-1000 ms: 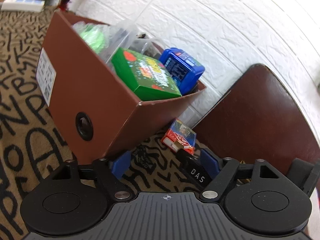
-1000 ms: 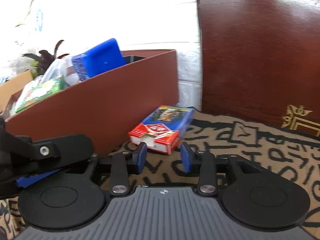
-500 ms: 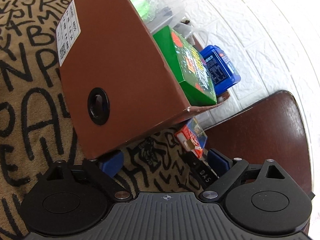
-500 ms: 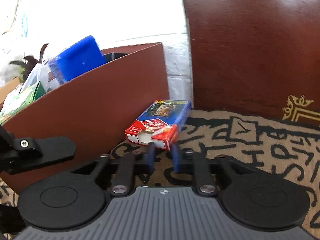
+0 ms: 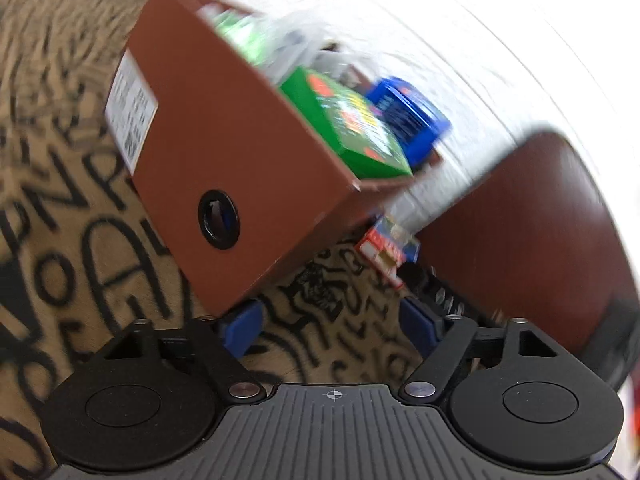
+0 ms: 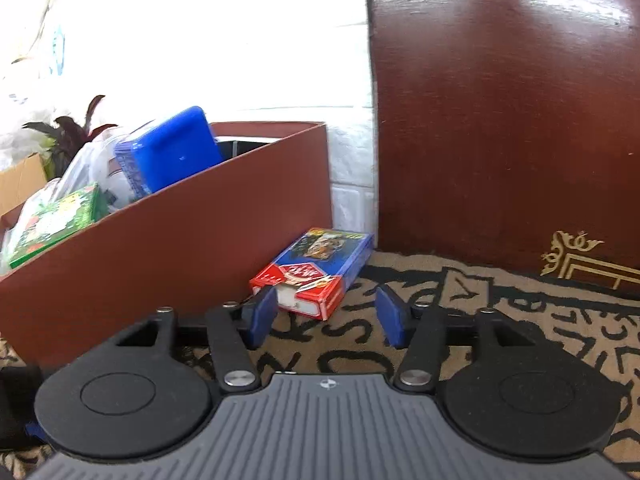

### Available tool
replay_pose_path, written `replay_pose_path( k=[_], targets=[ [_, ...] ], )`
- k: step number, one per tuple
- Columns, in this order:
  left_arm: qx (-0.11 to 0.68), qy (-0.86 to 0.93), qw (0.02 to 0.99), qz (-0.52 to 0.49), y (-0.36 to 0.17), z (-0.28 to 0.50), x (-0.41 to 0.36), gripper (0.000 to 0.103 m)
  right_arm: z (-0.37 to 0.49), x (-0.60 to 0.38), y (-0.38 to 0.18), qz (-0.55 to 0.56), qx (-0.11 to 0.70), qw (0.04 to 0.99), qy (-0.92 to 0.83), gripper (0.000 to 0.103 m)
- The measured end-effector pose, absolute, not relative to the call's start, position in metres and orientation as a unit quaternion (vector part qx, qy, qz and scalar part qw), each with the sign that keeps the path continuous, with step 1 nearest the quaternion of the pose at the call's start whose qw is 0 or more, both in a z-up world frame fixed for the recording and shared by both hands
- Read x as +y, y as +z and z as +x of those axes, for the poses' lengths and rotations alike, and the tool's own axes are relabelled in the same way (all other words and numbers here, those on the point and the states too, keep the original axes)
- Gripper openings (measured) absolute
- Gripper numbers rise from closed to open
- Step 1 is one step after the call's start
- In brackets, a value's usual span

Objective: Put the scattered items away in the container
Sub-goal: 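Grasp the card box with the right tool and lift it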

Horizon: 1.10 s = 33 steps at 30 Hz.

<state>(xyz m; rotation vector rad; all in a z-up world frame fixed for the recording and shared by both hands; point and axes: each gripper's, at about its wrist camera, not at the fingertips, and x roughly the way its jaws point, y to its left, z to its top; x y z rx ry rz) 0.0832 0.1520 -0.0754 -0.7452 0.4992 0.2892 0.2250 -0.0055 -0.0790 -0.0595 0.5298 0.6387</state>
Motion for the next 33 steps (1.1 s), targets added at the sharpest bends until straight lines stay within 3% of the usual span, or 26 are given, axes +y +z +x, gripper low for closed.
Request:
replay_pose_path(
  k=[4, 8, 13, 21, 23, 24, 26, 28, 33],
  targets=[
    [0.269, 0.136, 0.916, -0.264, -0.072, 0.074, 0.143, 0.069, 0.221, 0.002, -0.081, -0.044, 0.257, 0.914, 0.311, 0.074],
    [0.258, 0.144, 0.918, -0.264, -0.07, 0.059, 0.146, 0.061, 0.221, 0.014, -0.084, -0.052, 0.265, 0.911, 0.312, 0.079],
    [0.201, 0.256, 0.915, -0.239, -0.057, 0.035, 0.156, 0.087, 0.225, 0.029, -0.088, -0.064, 0.267, 0.908, 0.315, 0.083],
    [0.221, 0.262, 0.906, -0.25, -0.068, 0.08, 0.155, 0.087, 0.242, 0.042, -0.096, -0.057, 0.282, 0.917, 0.276, 0.082],
    [0.234, 0.262, 0.899, -0.261, -0.072, 0.083, 0.159, 0.088, 0.244, 0.043, -0.095, -0.06, 0.276, 0.919, 0.275, 0.073],
    [0.239, 0.26, 0.897, -0.266, -0.073, 0.083, 0.16, 0.088, 0.245, 0.043, -0.095, -0.059, 0.277, 0.918, 0.279, 0.052],
    [0.245, 0.258, 0.895, -0.271, -0.075, 0.08, 0.162, 0.088, 0.246, 0.041, -0.096, -0.06, 0.285, 0.917, 0.273, 0.046],
    [0.247, 0.256, 0.897, -0.263, -0.076, 0.079, 0.16, 0.088, 0.243, 0.035, -0.095, -0.056, 0.284, 0.918, 0.272, 0.031],
    [0.254, 0.252, 0.899, -0.254, -0.078, 0.074, 0.152, 0.089, 0.231, 0.021, -0.089, -0.065, 0.283, 0.913, 0.287, 0.026]
  ],
)
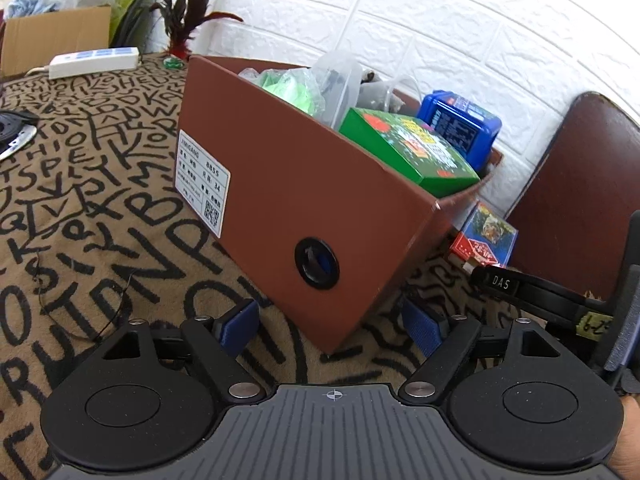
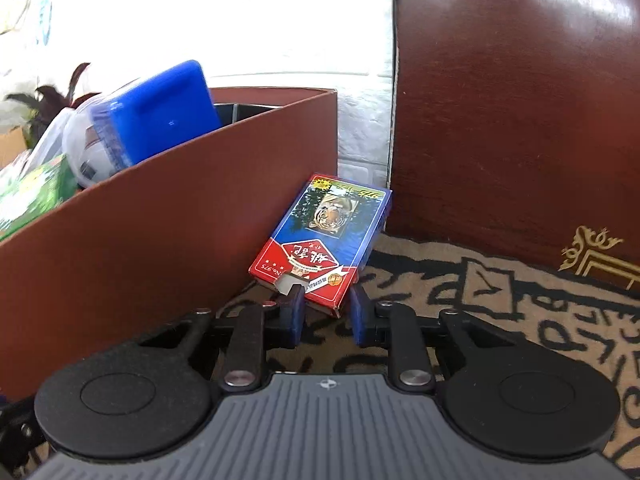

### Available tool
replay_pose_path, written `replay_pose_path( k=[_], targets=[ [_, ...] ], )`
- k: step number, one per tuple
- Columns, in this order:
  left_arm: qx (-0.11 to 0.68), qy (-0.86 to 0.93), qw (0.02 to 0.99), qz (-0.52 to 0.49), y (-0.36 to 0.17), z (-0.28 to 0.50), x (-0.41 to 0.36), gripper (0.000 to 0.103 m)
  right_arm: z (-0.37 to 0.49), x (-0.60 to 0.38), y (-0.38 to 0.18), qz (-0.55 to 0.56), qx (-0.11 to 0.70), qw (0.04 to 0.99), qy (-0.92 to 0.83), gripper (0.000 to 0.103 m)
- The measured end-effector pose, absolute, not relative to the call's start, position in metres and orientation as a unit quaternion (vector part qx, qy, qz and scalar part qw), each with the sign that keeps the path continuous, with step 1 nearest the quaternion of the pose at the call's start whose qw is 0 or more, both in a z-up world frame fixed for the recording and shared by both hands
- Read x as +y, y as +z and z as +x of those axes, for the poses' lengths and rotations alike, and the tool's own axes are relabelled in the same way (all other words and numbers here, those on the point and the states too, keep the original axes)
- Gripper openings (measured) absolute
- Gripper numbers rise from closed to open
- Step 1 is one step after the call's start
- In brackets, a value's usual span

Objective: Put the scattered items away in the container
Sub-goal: 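Grasp the card box with the right tool and lift it, then lower the card box onto the rug and grasp it with the left tool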

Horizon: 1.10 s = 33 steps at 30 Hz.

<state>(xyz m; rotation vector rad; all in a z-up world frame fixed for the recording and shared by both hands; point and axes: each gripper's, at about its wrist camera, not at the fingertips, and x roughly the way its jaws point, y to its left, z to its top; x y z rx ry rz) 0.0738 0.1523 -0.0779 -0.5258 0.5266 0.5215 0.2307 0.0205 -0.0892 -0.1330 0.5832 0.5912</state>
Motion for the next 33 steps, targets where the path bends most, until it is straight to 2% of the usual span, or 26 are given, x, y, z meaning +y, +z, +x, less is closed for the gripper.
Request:
replay_pose_path(
  k=[6, 12, 15, 20, 21, 22, 23, 24, 29, 33],
  targets=[
    [0.249, 0.24, 0.904, -0.252, -0.071, 0.063, 0.147, 0.089, 0.201, 0.004, -0.078, -0.067, 0.287, 0.902, 0.317, 0.026],
    [0.254, 0.164, 0.92, -0.248, -0.072, 0.056, 0.14, 0.089, 0.155, -0.024, -0.081, -0.084, 0.341, 0.865, 0.359, 0.027],
    [0.276, 0.094, 0.916, -0.275, -0.077, 0.05, 0.142, 0.092, 0.13, -0.036, -0.078, -0.096, 0.353, 0.85, 0.379, 0.027],
    [0.297, 0.035, 0.918, -0.26, -0.08, 0.039, 0.139, 0.095, 0.075, -0.053, -0.079, -0.119, 0.343, 0.836, 0.412, 0.027],
    [0.298, 0.029, 0.92, -0.253, -0.079, 0.039, 0.137, 0.097, 0.068, -0.055, -0.08, -0.118, 0.341, 0.836, 0.413, 0.028],
    [0.298, 0.024, 0.922, -0.245, -0.078, 0.042, 0.135, 0.097, 0.064, -0.056, -0.08, -0.116, 0.334, 0.842, 0.408, 0.036],
    [0.294, 0.018, 0.926, -0.236, -0.076, 0.046, 0.131, 0.097, 0.064, -0.055, -0.078, -0.119, 0.324, 0.85, 0.399, 0.043],
    [0.291, 0.004, 0.93, -0.224, -0.073, 0.051, 0.128, 0.097, 0.064, -0.055, -0.076, -0.123, 0.312, 0.86, 0.384, 0.057],
    [0.257, -0.037, 0.953, -0.154, -0.062, 0.067, 0.122, 0.097, 0.085, -0.049, -0.075, -0.137, 0.289, 0.873, 0.368, 0.064],
    [0.272, -0.071, 0.95, -0.133, -0.067, 0.087, 0.125, 0.096, 0.106, -0.037, -0.081, -0.165, 0.282, 0.861, 0.39, 0.066]
  ],
)
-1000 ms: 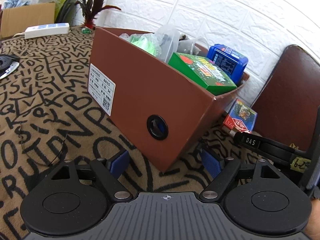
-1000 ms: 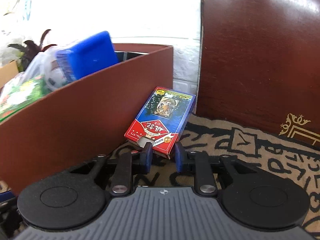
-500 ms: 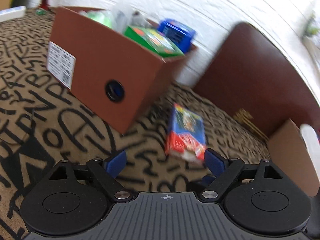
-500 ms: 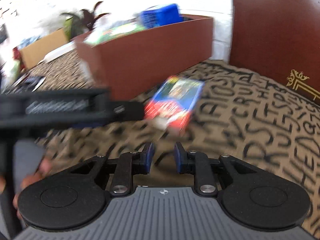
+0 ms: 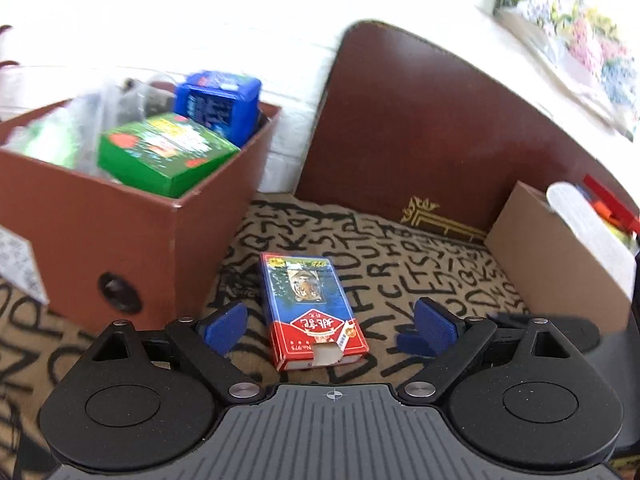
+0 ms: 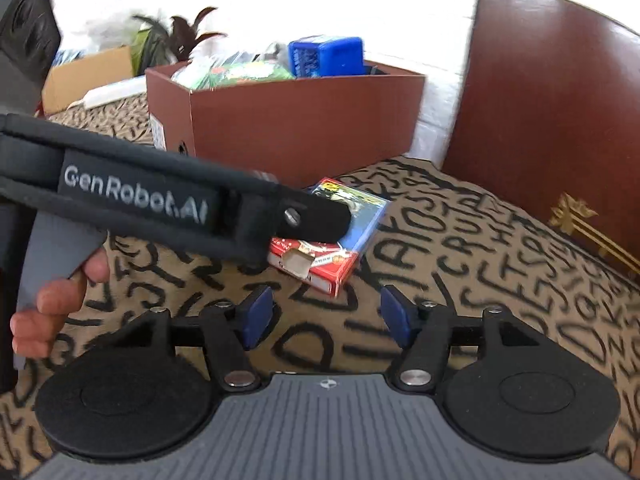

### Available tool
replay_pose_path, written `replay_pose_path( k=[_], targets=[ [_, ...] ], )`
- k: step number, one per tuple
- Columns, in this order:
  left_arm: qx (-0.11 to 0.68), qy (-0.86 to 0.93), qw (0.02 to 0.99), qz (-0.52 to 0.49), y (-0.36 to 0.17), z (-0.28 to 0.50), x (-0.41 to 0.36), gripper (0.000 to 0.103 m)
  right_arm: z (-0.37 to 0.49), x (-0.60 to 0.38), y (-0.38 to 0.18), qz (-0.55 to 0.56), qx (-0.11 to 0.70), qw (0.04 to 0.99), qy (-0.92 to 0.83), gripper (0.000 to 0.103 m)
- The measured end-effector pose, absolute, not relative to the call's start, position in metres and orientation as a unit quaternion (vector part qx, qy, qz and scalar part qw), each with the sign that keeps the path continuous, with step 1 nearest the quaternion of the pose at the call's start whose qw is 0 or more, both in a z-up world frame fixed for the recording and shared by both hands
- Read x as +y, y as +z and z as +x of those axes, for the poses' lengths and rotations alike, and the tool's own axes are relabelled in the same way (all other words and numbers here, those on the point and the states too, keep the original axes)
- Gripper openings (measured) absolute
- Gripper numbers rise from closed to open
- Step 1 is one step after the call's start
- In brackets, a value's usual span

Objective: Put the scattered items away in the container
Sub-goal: 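Lower the card box onto the rug and grasp it with the left tool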

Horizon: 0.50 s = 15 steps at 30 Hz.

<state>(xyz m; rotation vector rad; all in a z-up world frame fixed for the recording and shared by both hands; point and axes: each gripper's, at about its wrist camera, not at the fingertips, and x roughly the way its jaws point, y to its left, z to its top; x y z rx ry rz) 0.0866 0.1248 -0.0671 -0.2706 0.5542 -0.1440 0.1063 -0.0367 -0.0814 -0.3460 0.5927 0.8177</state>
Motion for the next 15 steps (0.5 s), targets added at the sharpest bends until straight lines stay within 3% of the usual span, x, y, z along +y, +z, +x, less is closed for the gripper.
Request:
replay_pose_path(
  k=[5, 7, 9, 15],
  targets=[
    [0.302, -0.085, 0.94, -0.133, -0.08, 0.104, 0.124, 0.094, 0.129, -0.025, -0.088, -0.172, 0.28, 0.853, 0.405, 0.066],
    [0.312, -0.089, 0.933, -0.154, -0.084, 0.105, 0.127, 0.089, 0.132, -0.024, -0.09, -0.16, 0.288, 0.847, 0.417, 0.05],
    [0.317, -0.081, 0.932, -0.157, -0.086, 0.102, 0.13, 0.081, 0.127, -0.024, -0.089, -0.158, 0.286, 0.85, 0.414, 0.048],
    [0.338, -0.078, 0.928, -0.139, -0.077, 0.066, 0.126, 0.08, 0.091, -0.033, -0.079, -0.155, 0.288, 0.843, 0.427, 0.045]
  ],
)
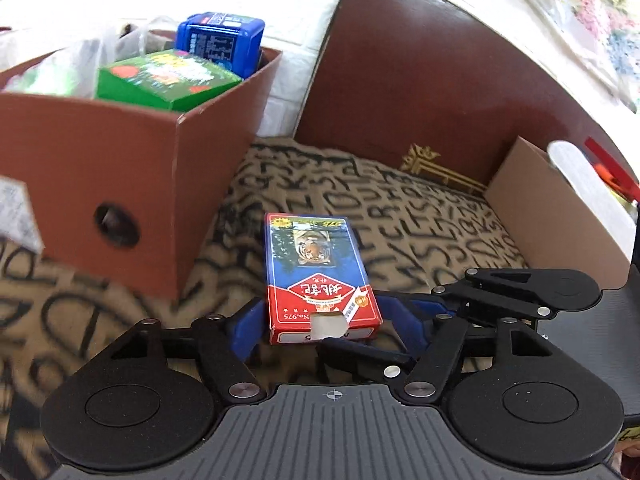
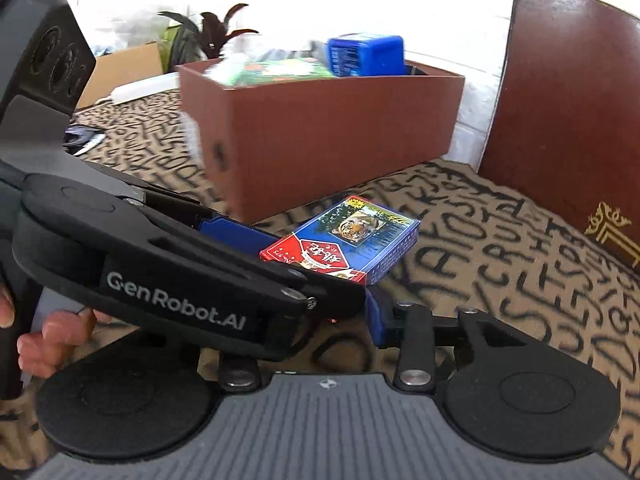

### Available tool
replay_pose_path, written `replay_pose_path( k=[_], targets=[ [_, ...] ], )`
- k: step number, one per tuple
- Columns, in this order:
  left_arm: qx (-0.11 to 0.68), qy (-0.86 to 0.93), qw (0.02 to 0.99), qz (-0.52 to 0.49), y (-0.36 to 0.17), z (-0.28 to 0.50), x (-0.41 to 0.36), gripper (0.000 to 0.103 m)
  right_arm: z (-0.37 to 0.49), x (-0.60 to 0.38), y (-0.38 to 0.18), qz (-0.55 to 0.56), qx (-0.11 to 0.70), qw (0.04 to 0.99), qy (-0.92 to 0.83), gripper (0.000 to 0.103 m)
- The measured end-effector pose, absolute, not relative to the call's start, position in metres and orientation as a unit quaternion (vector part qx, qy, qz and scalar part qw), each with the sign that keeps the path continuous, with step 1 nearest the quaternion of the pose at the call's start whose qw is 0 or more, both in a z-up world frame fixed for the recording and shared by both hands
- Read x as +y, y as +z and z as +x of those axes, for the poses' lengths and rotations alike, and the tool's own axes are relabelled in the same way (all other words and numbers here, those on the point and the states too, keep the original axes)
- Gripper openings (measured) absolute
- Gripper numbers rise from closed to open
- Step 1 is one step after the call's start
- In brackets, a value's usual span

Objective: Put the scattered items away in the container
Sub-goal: 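Lower the card box onto the rug and grasp it with the left tool, then carry the card box into the brown shoebox and open the left tool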

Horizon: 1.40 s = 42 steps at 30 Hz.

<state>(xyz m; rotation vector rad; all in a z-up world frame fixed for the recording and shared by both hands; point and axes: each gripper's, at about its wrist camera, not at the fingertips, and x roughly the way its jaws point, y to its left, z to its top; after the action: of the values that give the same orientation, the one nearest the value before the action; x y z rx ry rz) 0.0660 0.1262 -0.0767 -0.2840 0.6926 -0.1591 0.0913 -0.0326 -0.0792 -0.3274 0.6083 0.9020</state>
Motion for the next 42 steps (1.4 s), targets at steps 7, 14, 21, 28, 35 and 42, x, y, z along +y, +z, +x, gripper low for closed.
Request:
replay_pose_path(
  k=[7, 14, 21, 28, 35, 42],
  targets=[
    [0.384, -0.106, 0.909, -0.12, -0.078, -0.001, 0.123, 0.08, 0.023, -0.048, -0.08, -0.161, 0.317, 0.814, 0.46, 0.047],
    [0.345, -0.097, 0.929, -0.092, -0.072, -0.015, 0.127, 0.092, -0.003, -0.051, -0.083, -0.174, 0.299, 0.836, 0.426, 0.064],
    [0.373, -0.137, 0.911, -0.11, -0.078, 0.01, 0.128, 0.086, 0.008, -0.042, -0.083, -0.179, 0.298, 0.841, 0.414, 0.064],
    [0.365, -0.139, 0.914, -0.114, -0.084, 0.012, 0.129, 0.087, 0.015, -0.03, -0.086, -0.177, 0.305, 0.838, 0.416, 0.063],
    [0.357, -0.123, 0.919, -0.113, -0.071, -0.003, 0.134, 0.077, 0.001, -0.027, -0.071, -0.169, 0.3, 0.843, 0.412, 0.059],
    [0.281, -0.095, 0.946, -0.13, -0.007, -0.02, 0.156, 0.077, -0.017, -0.011, -0.008, -0.184, 0.203, 0.864, 0.423, 0.059]
  ],
)
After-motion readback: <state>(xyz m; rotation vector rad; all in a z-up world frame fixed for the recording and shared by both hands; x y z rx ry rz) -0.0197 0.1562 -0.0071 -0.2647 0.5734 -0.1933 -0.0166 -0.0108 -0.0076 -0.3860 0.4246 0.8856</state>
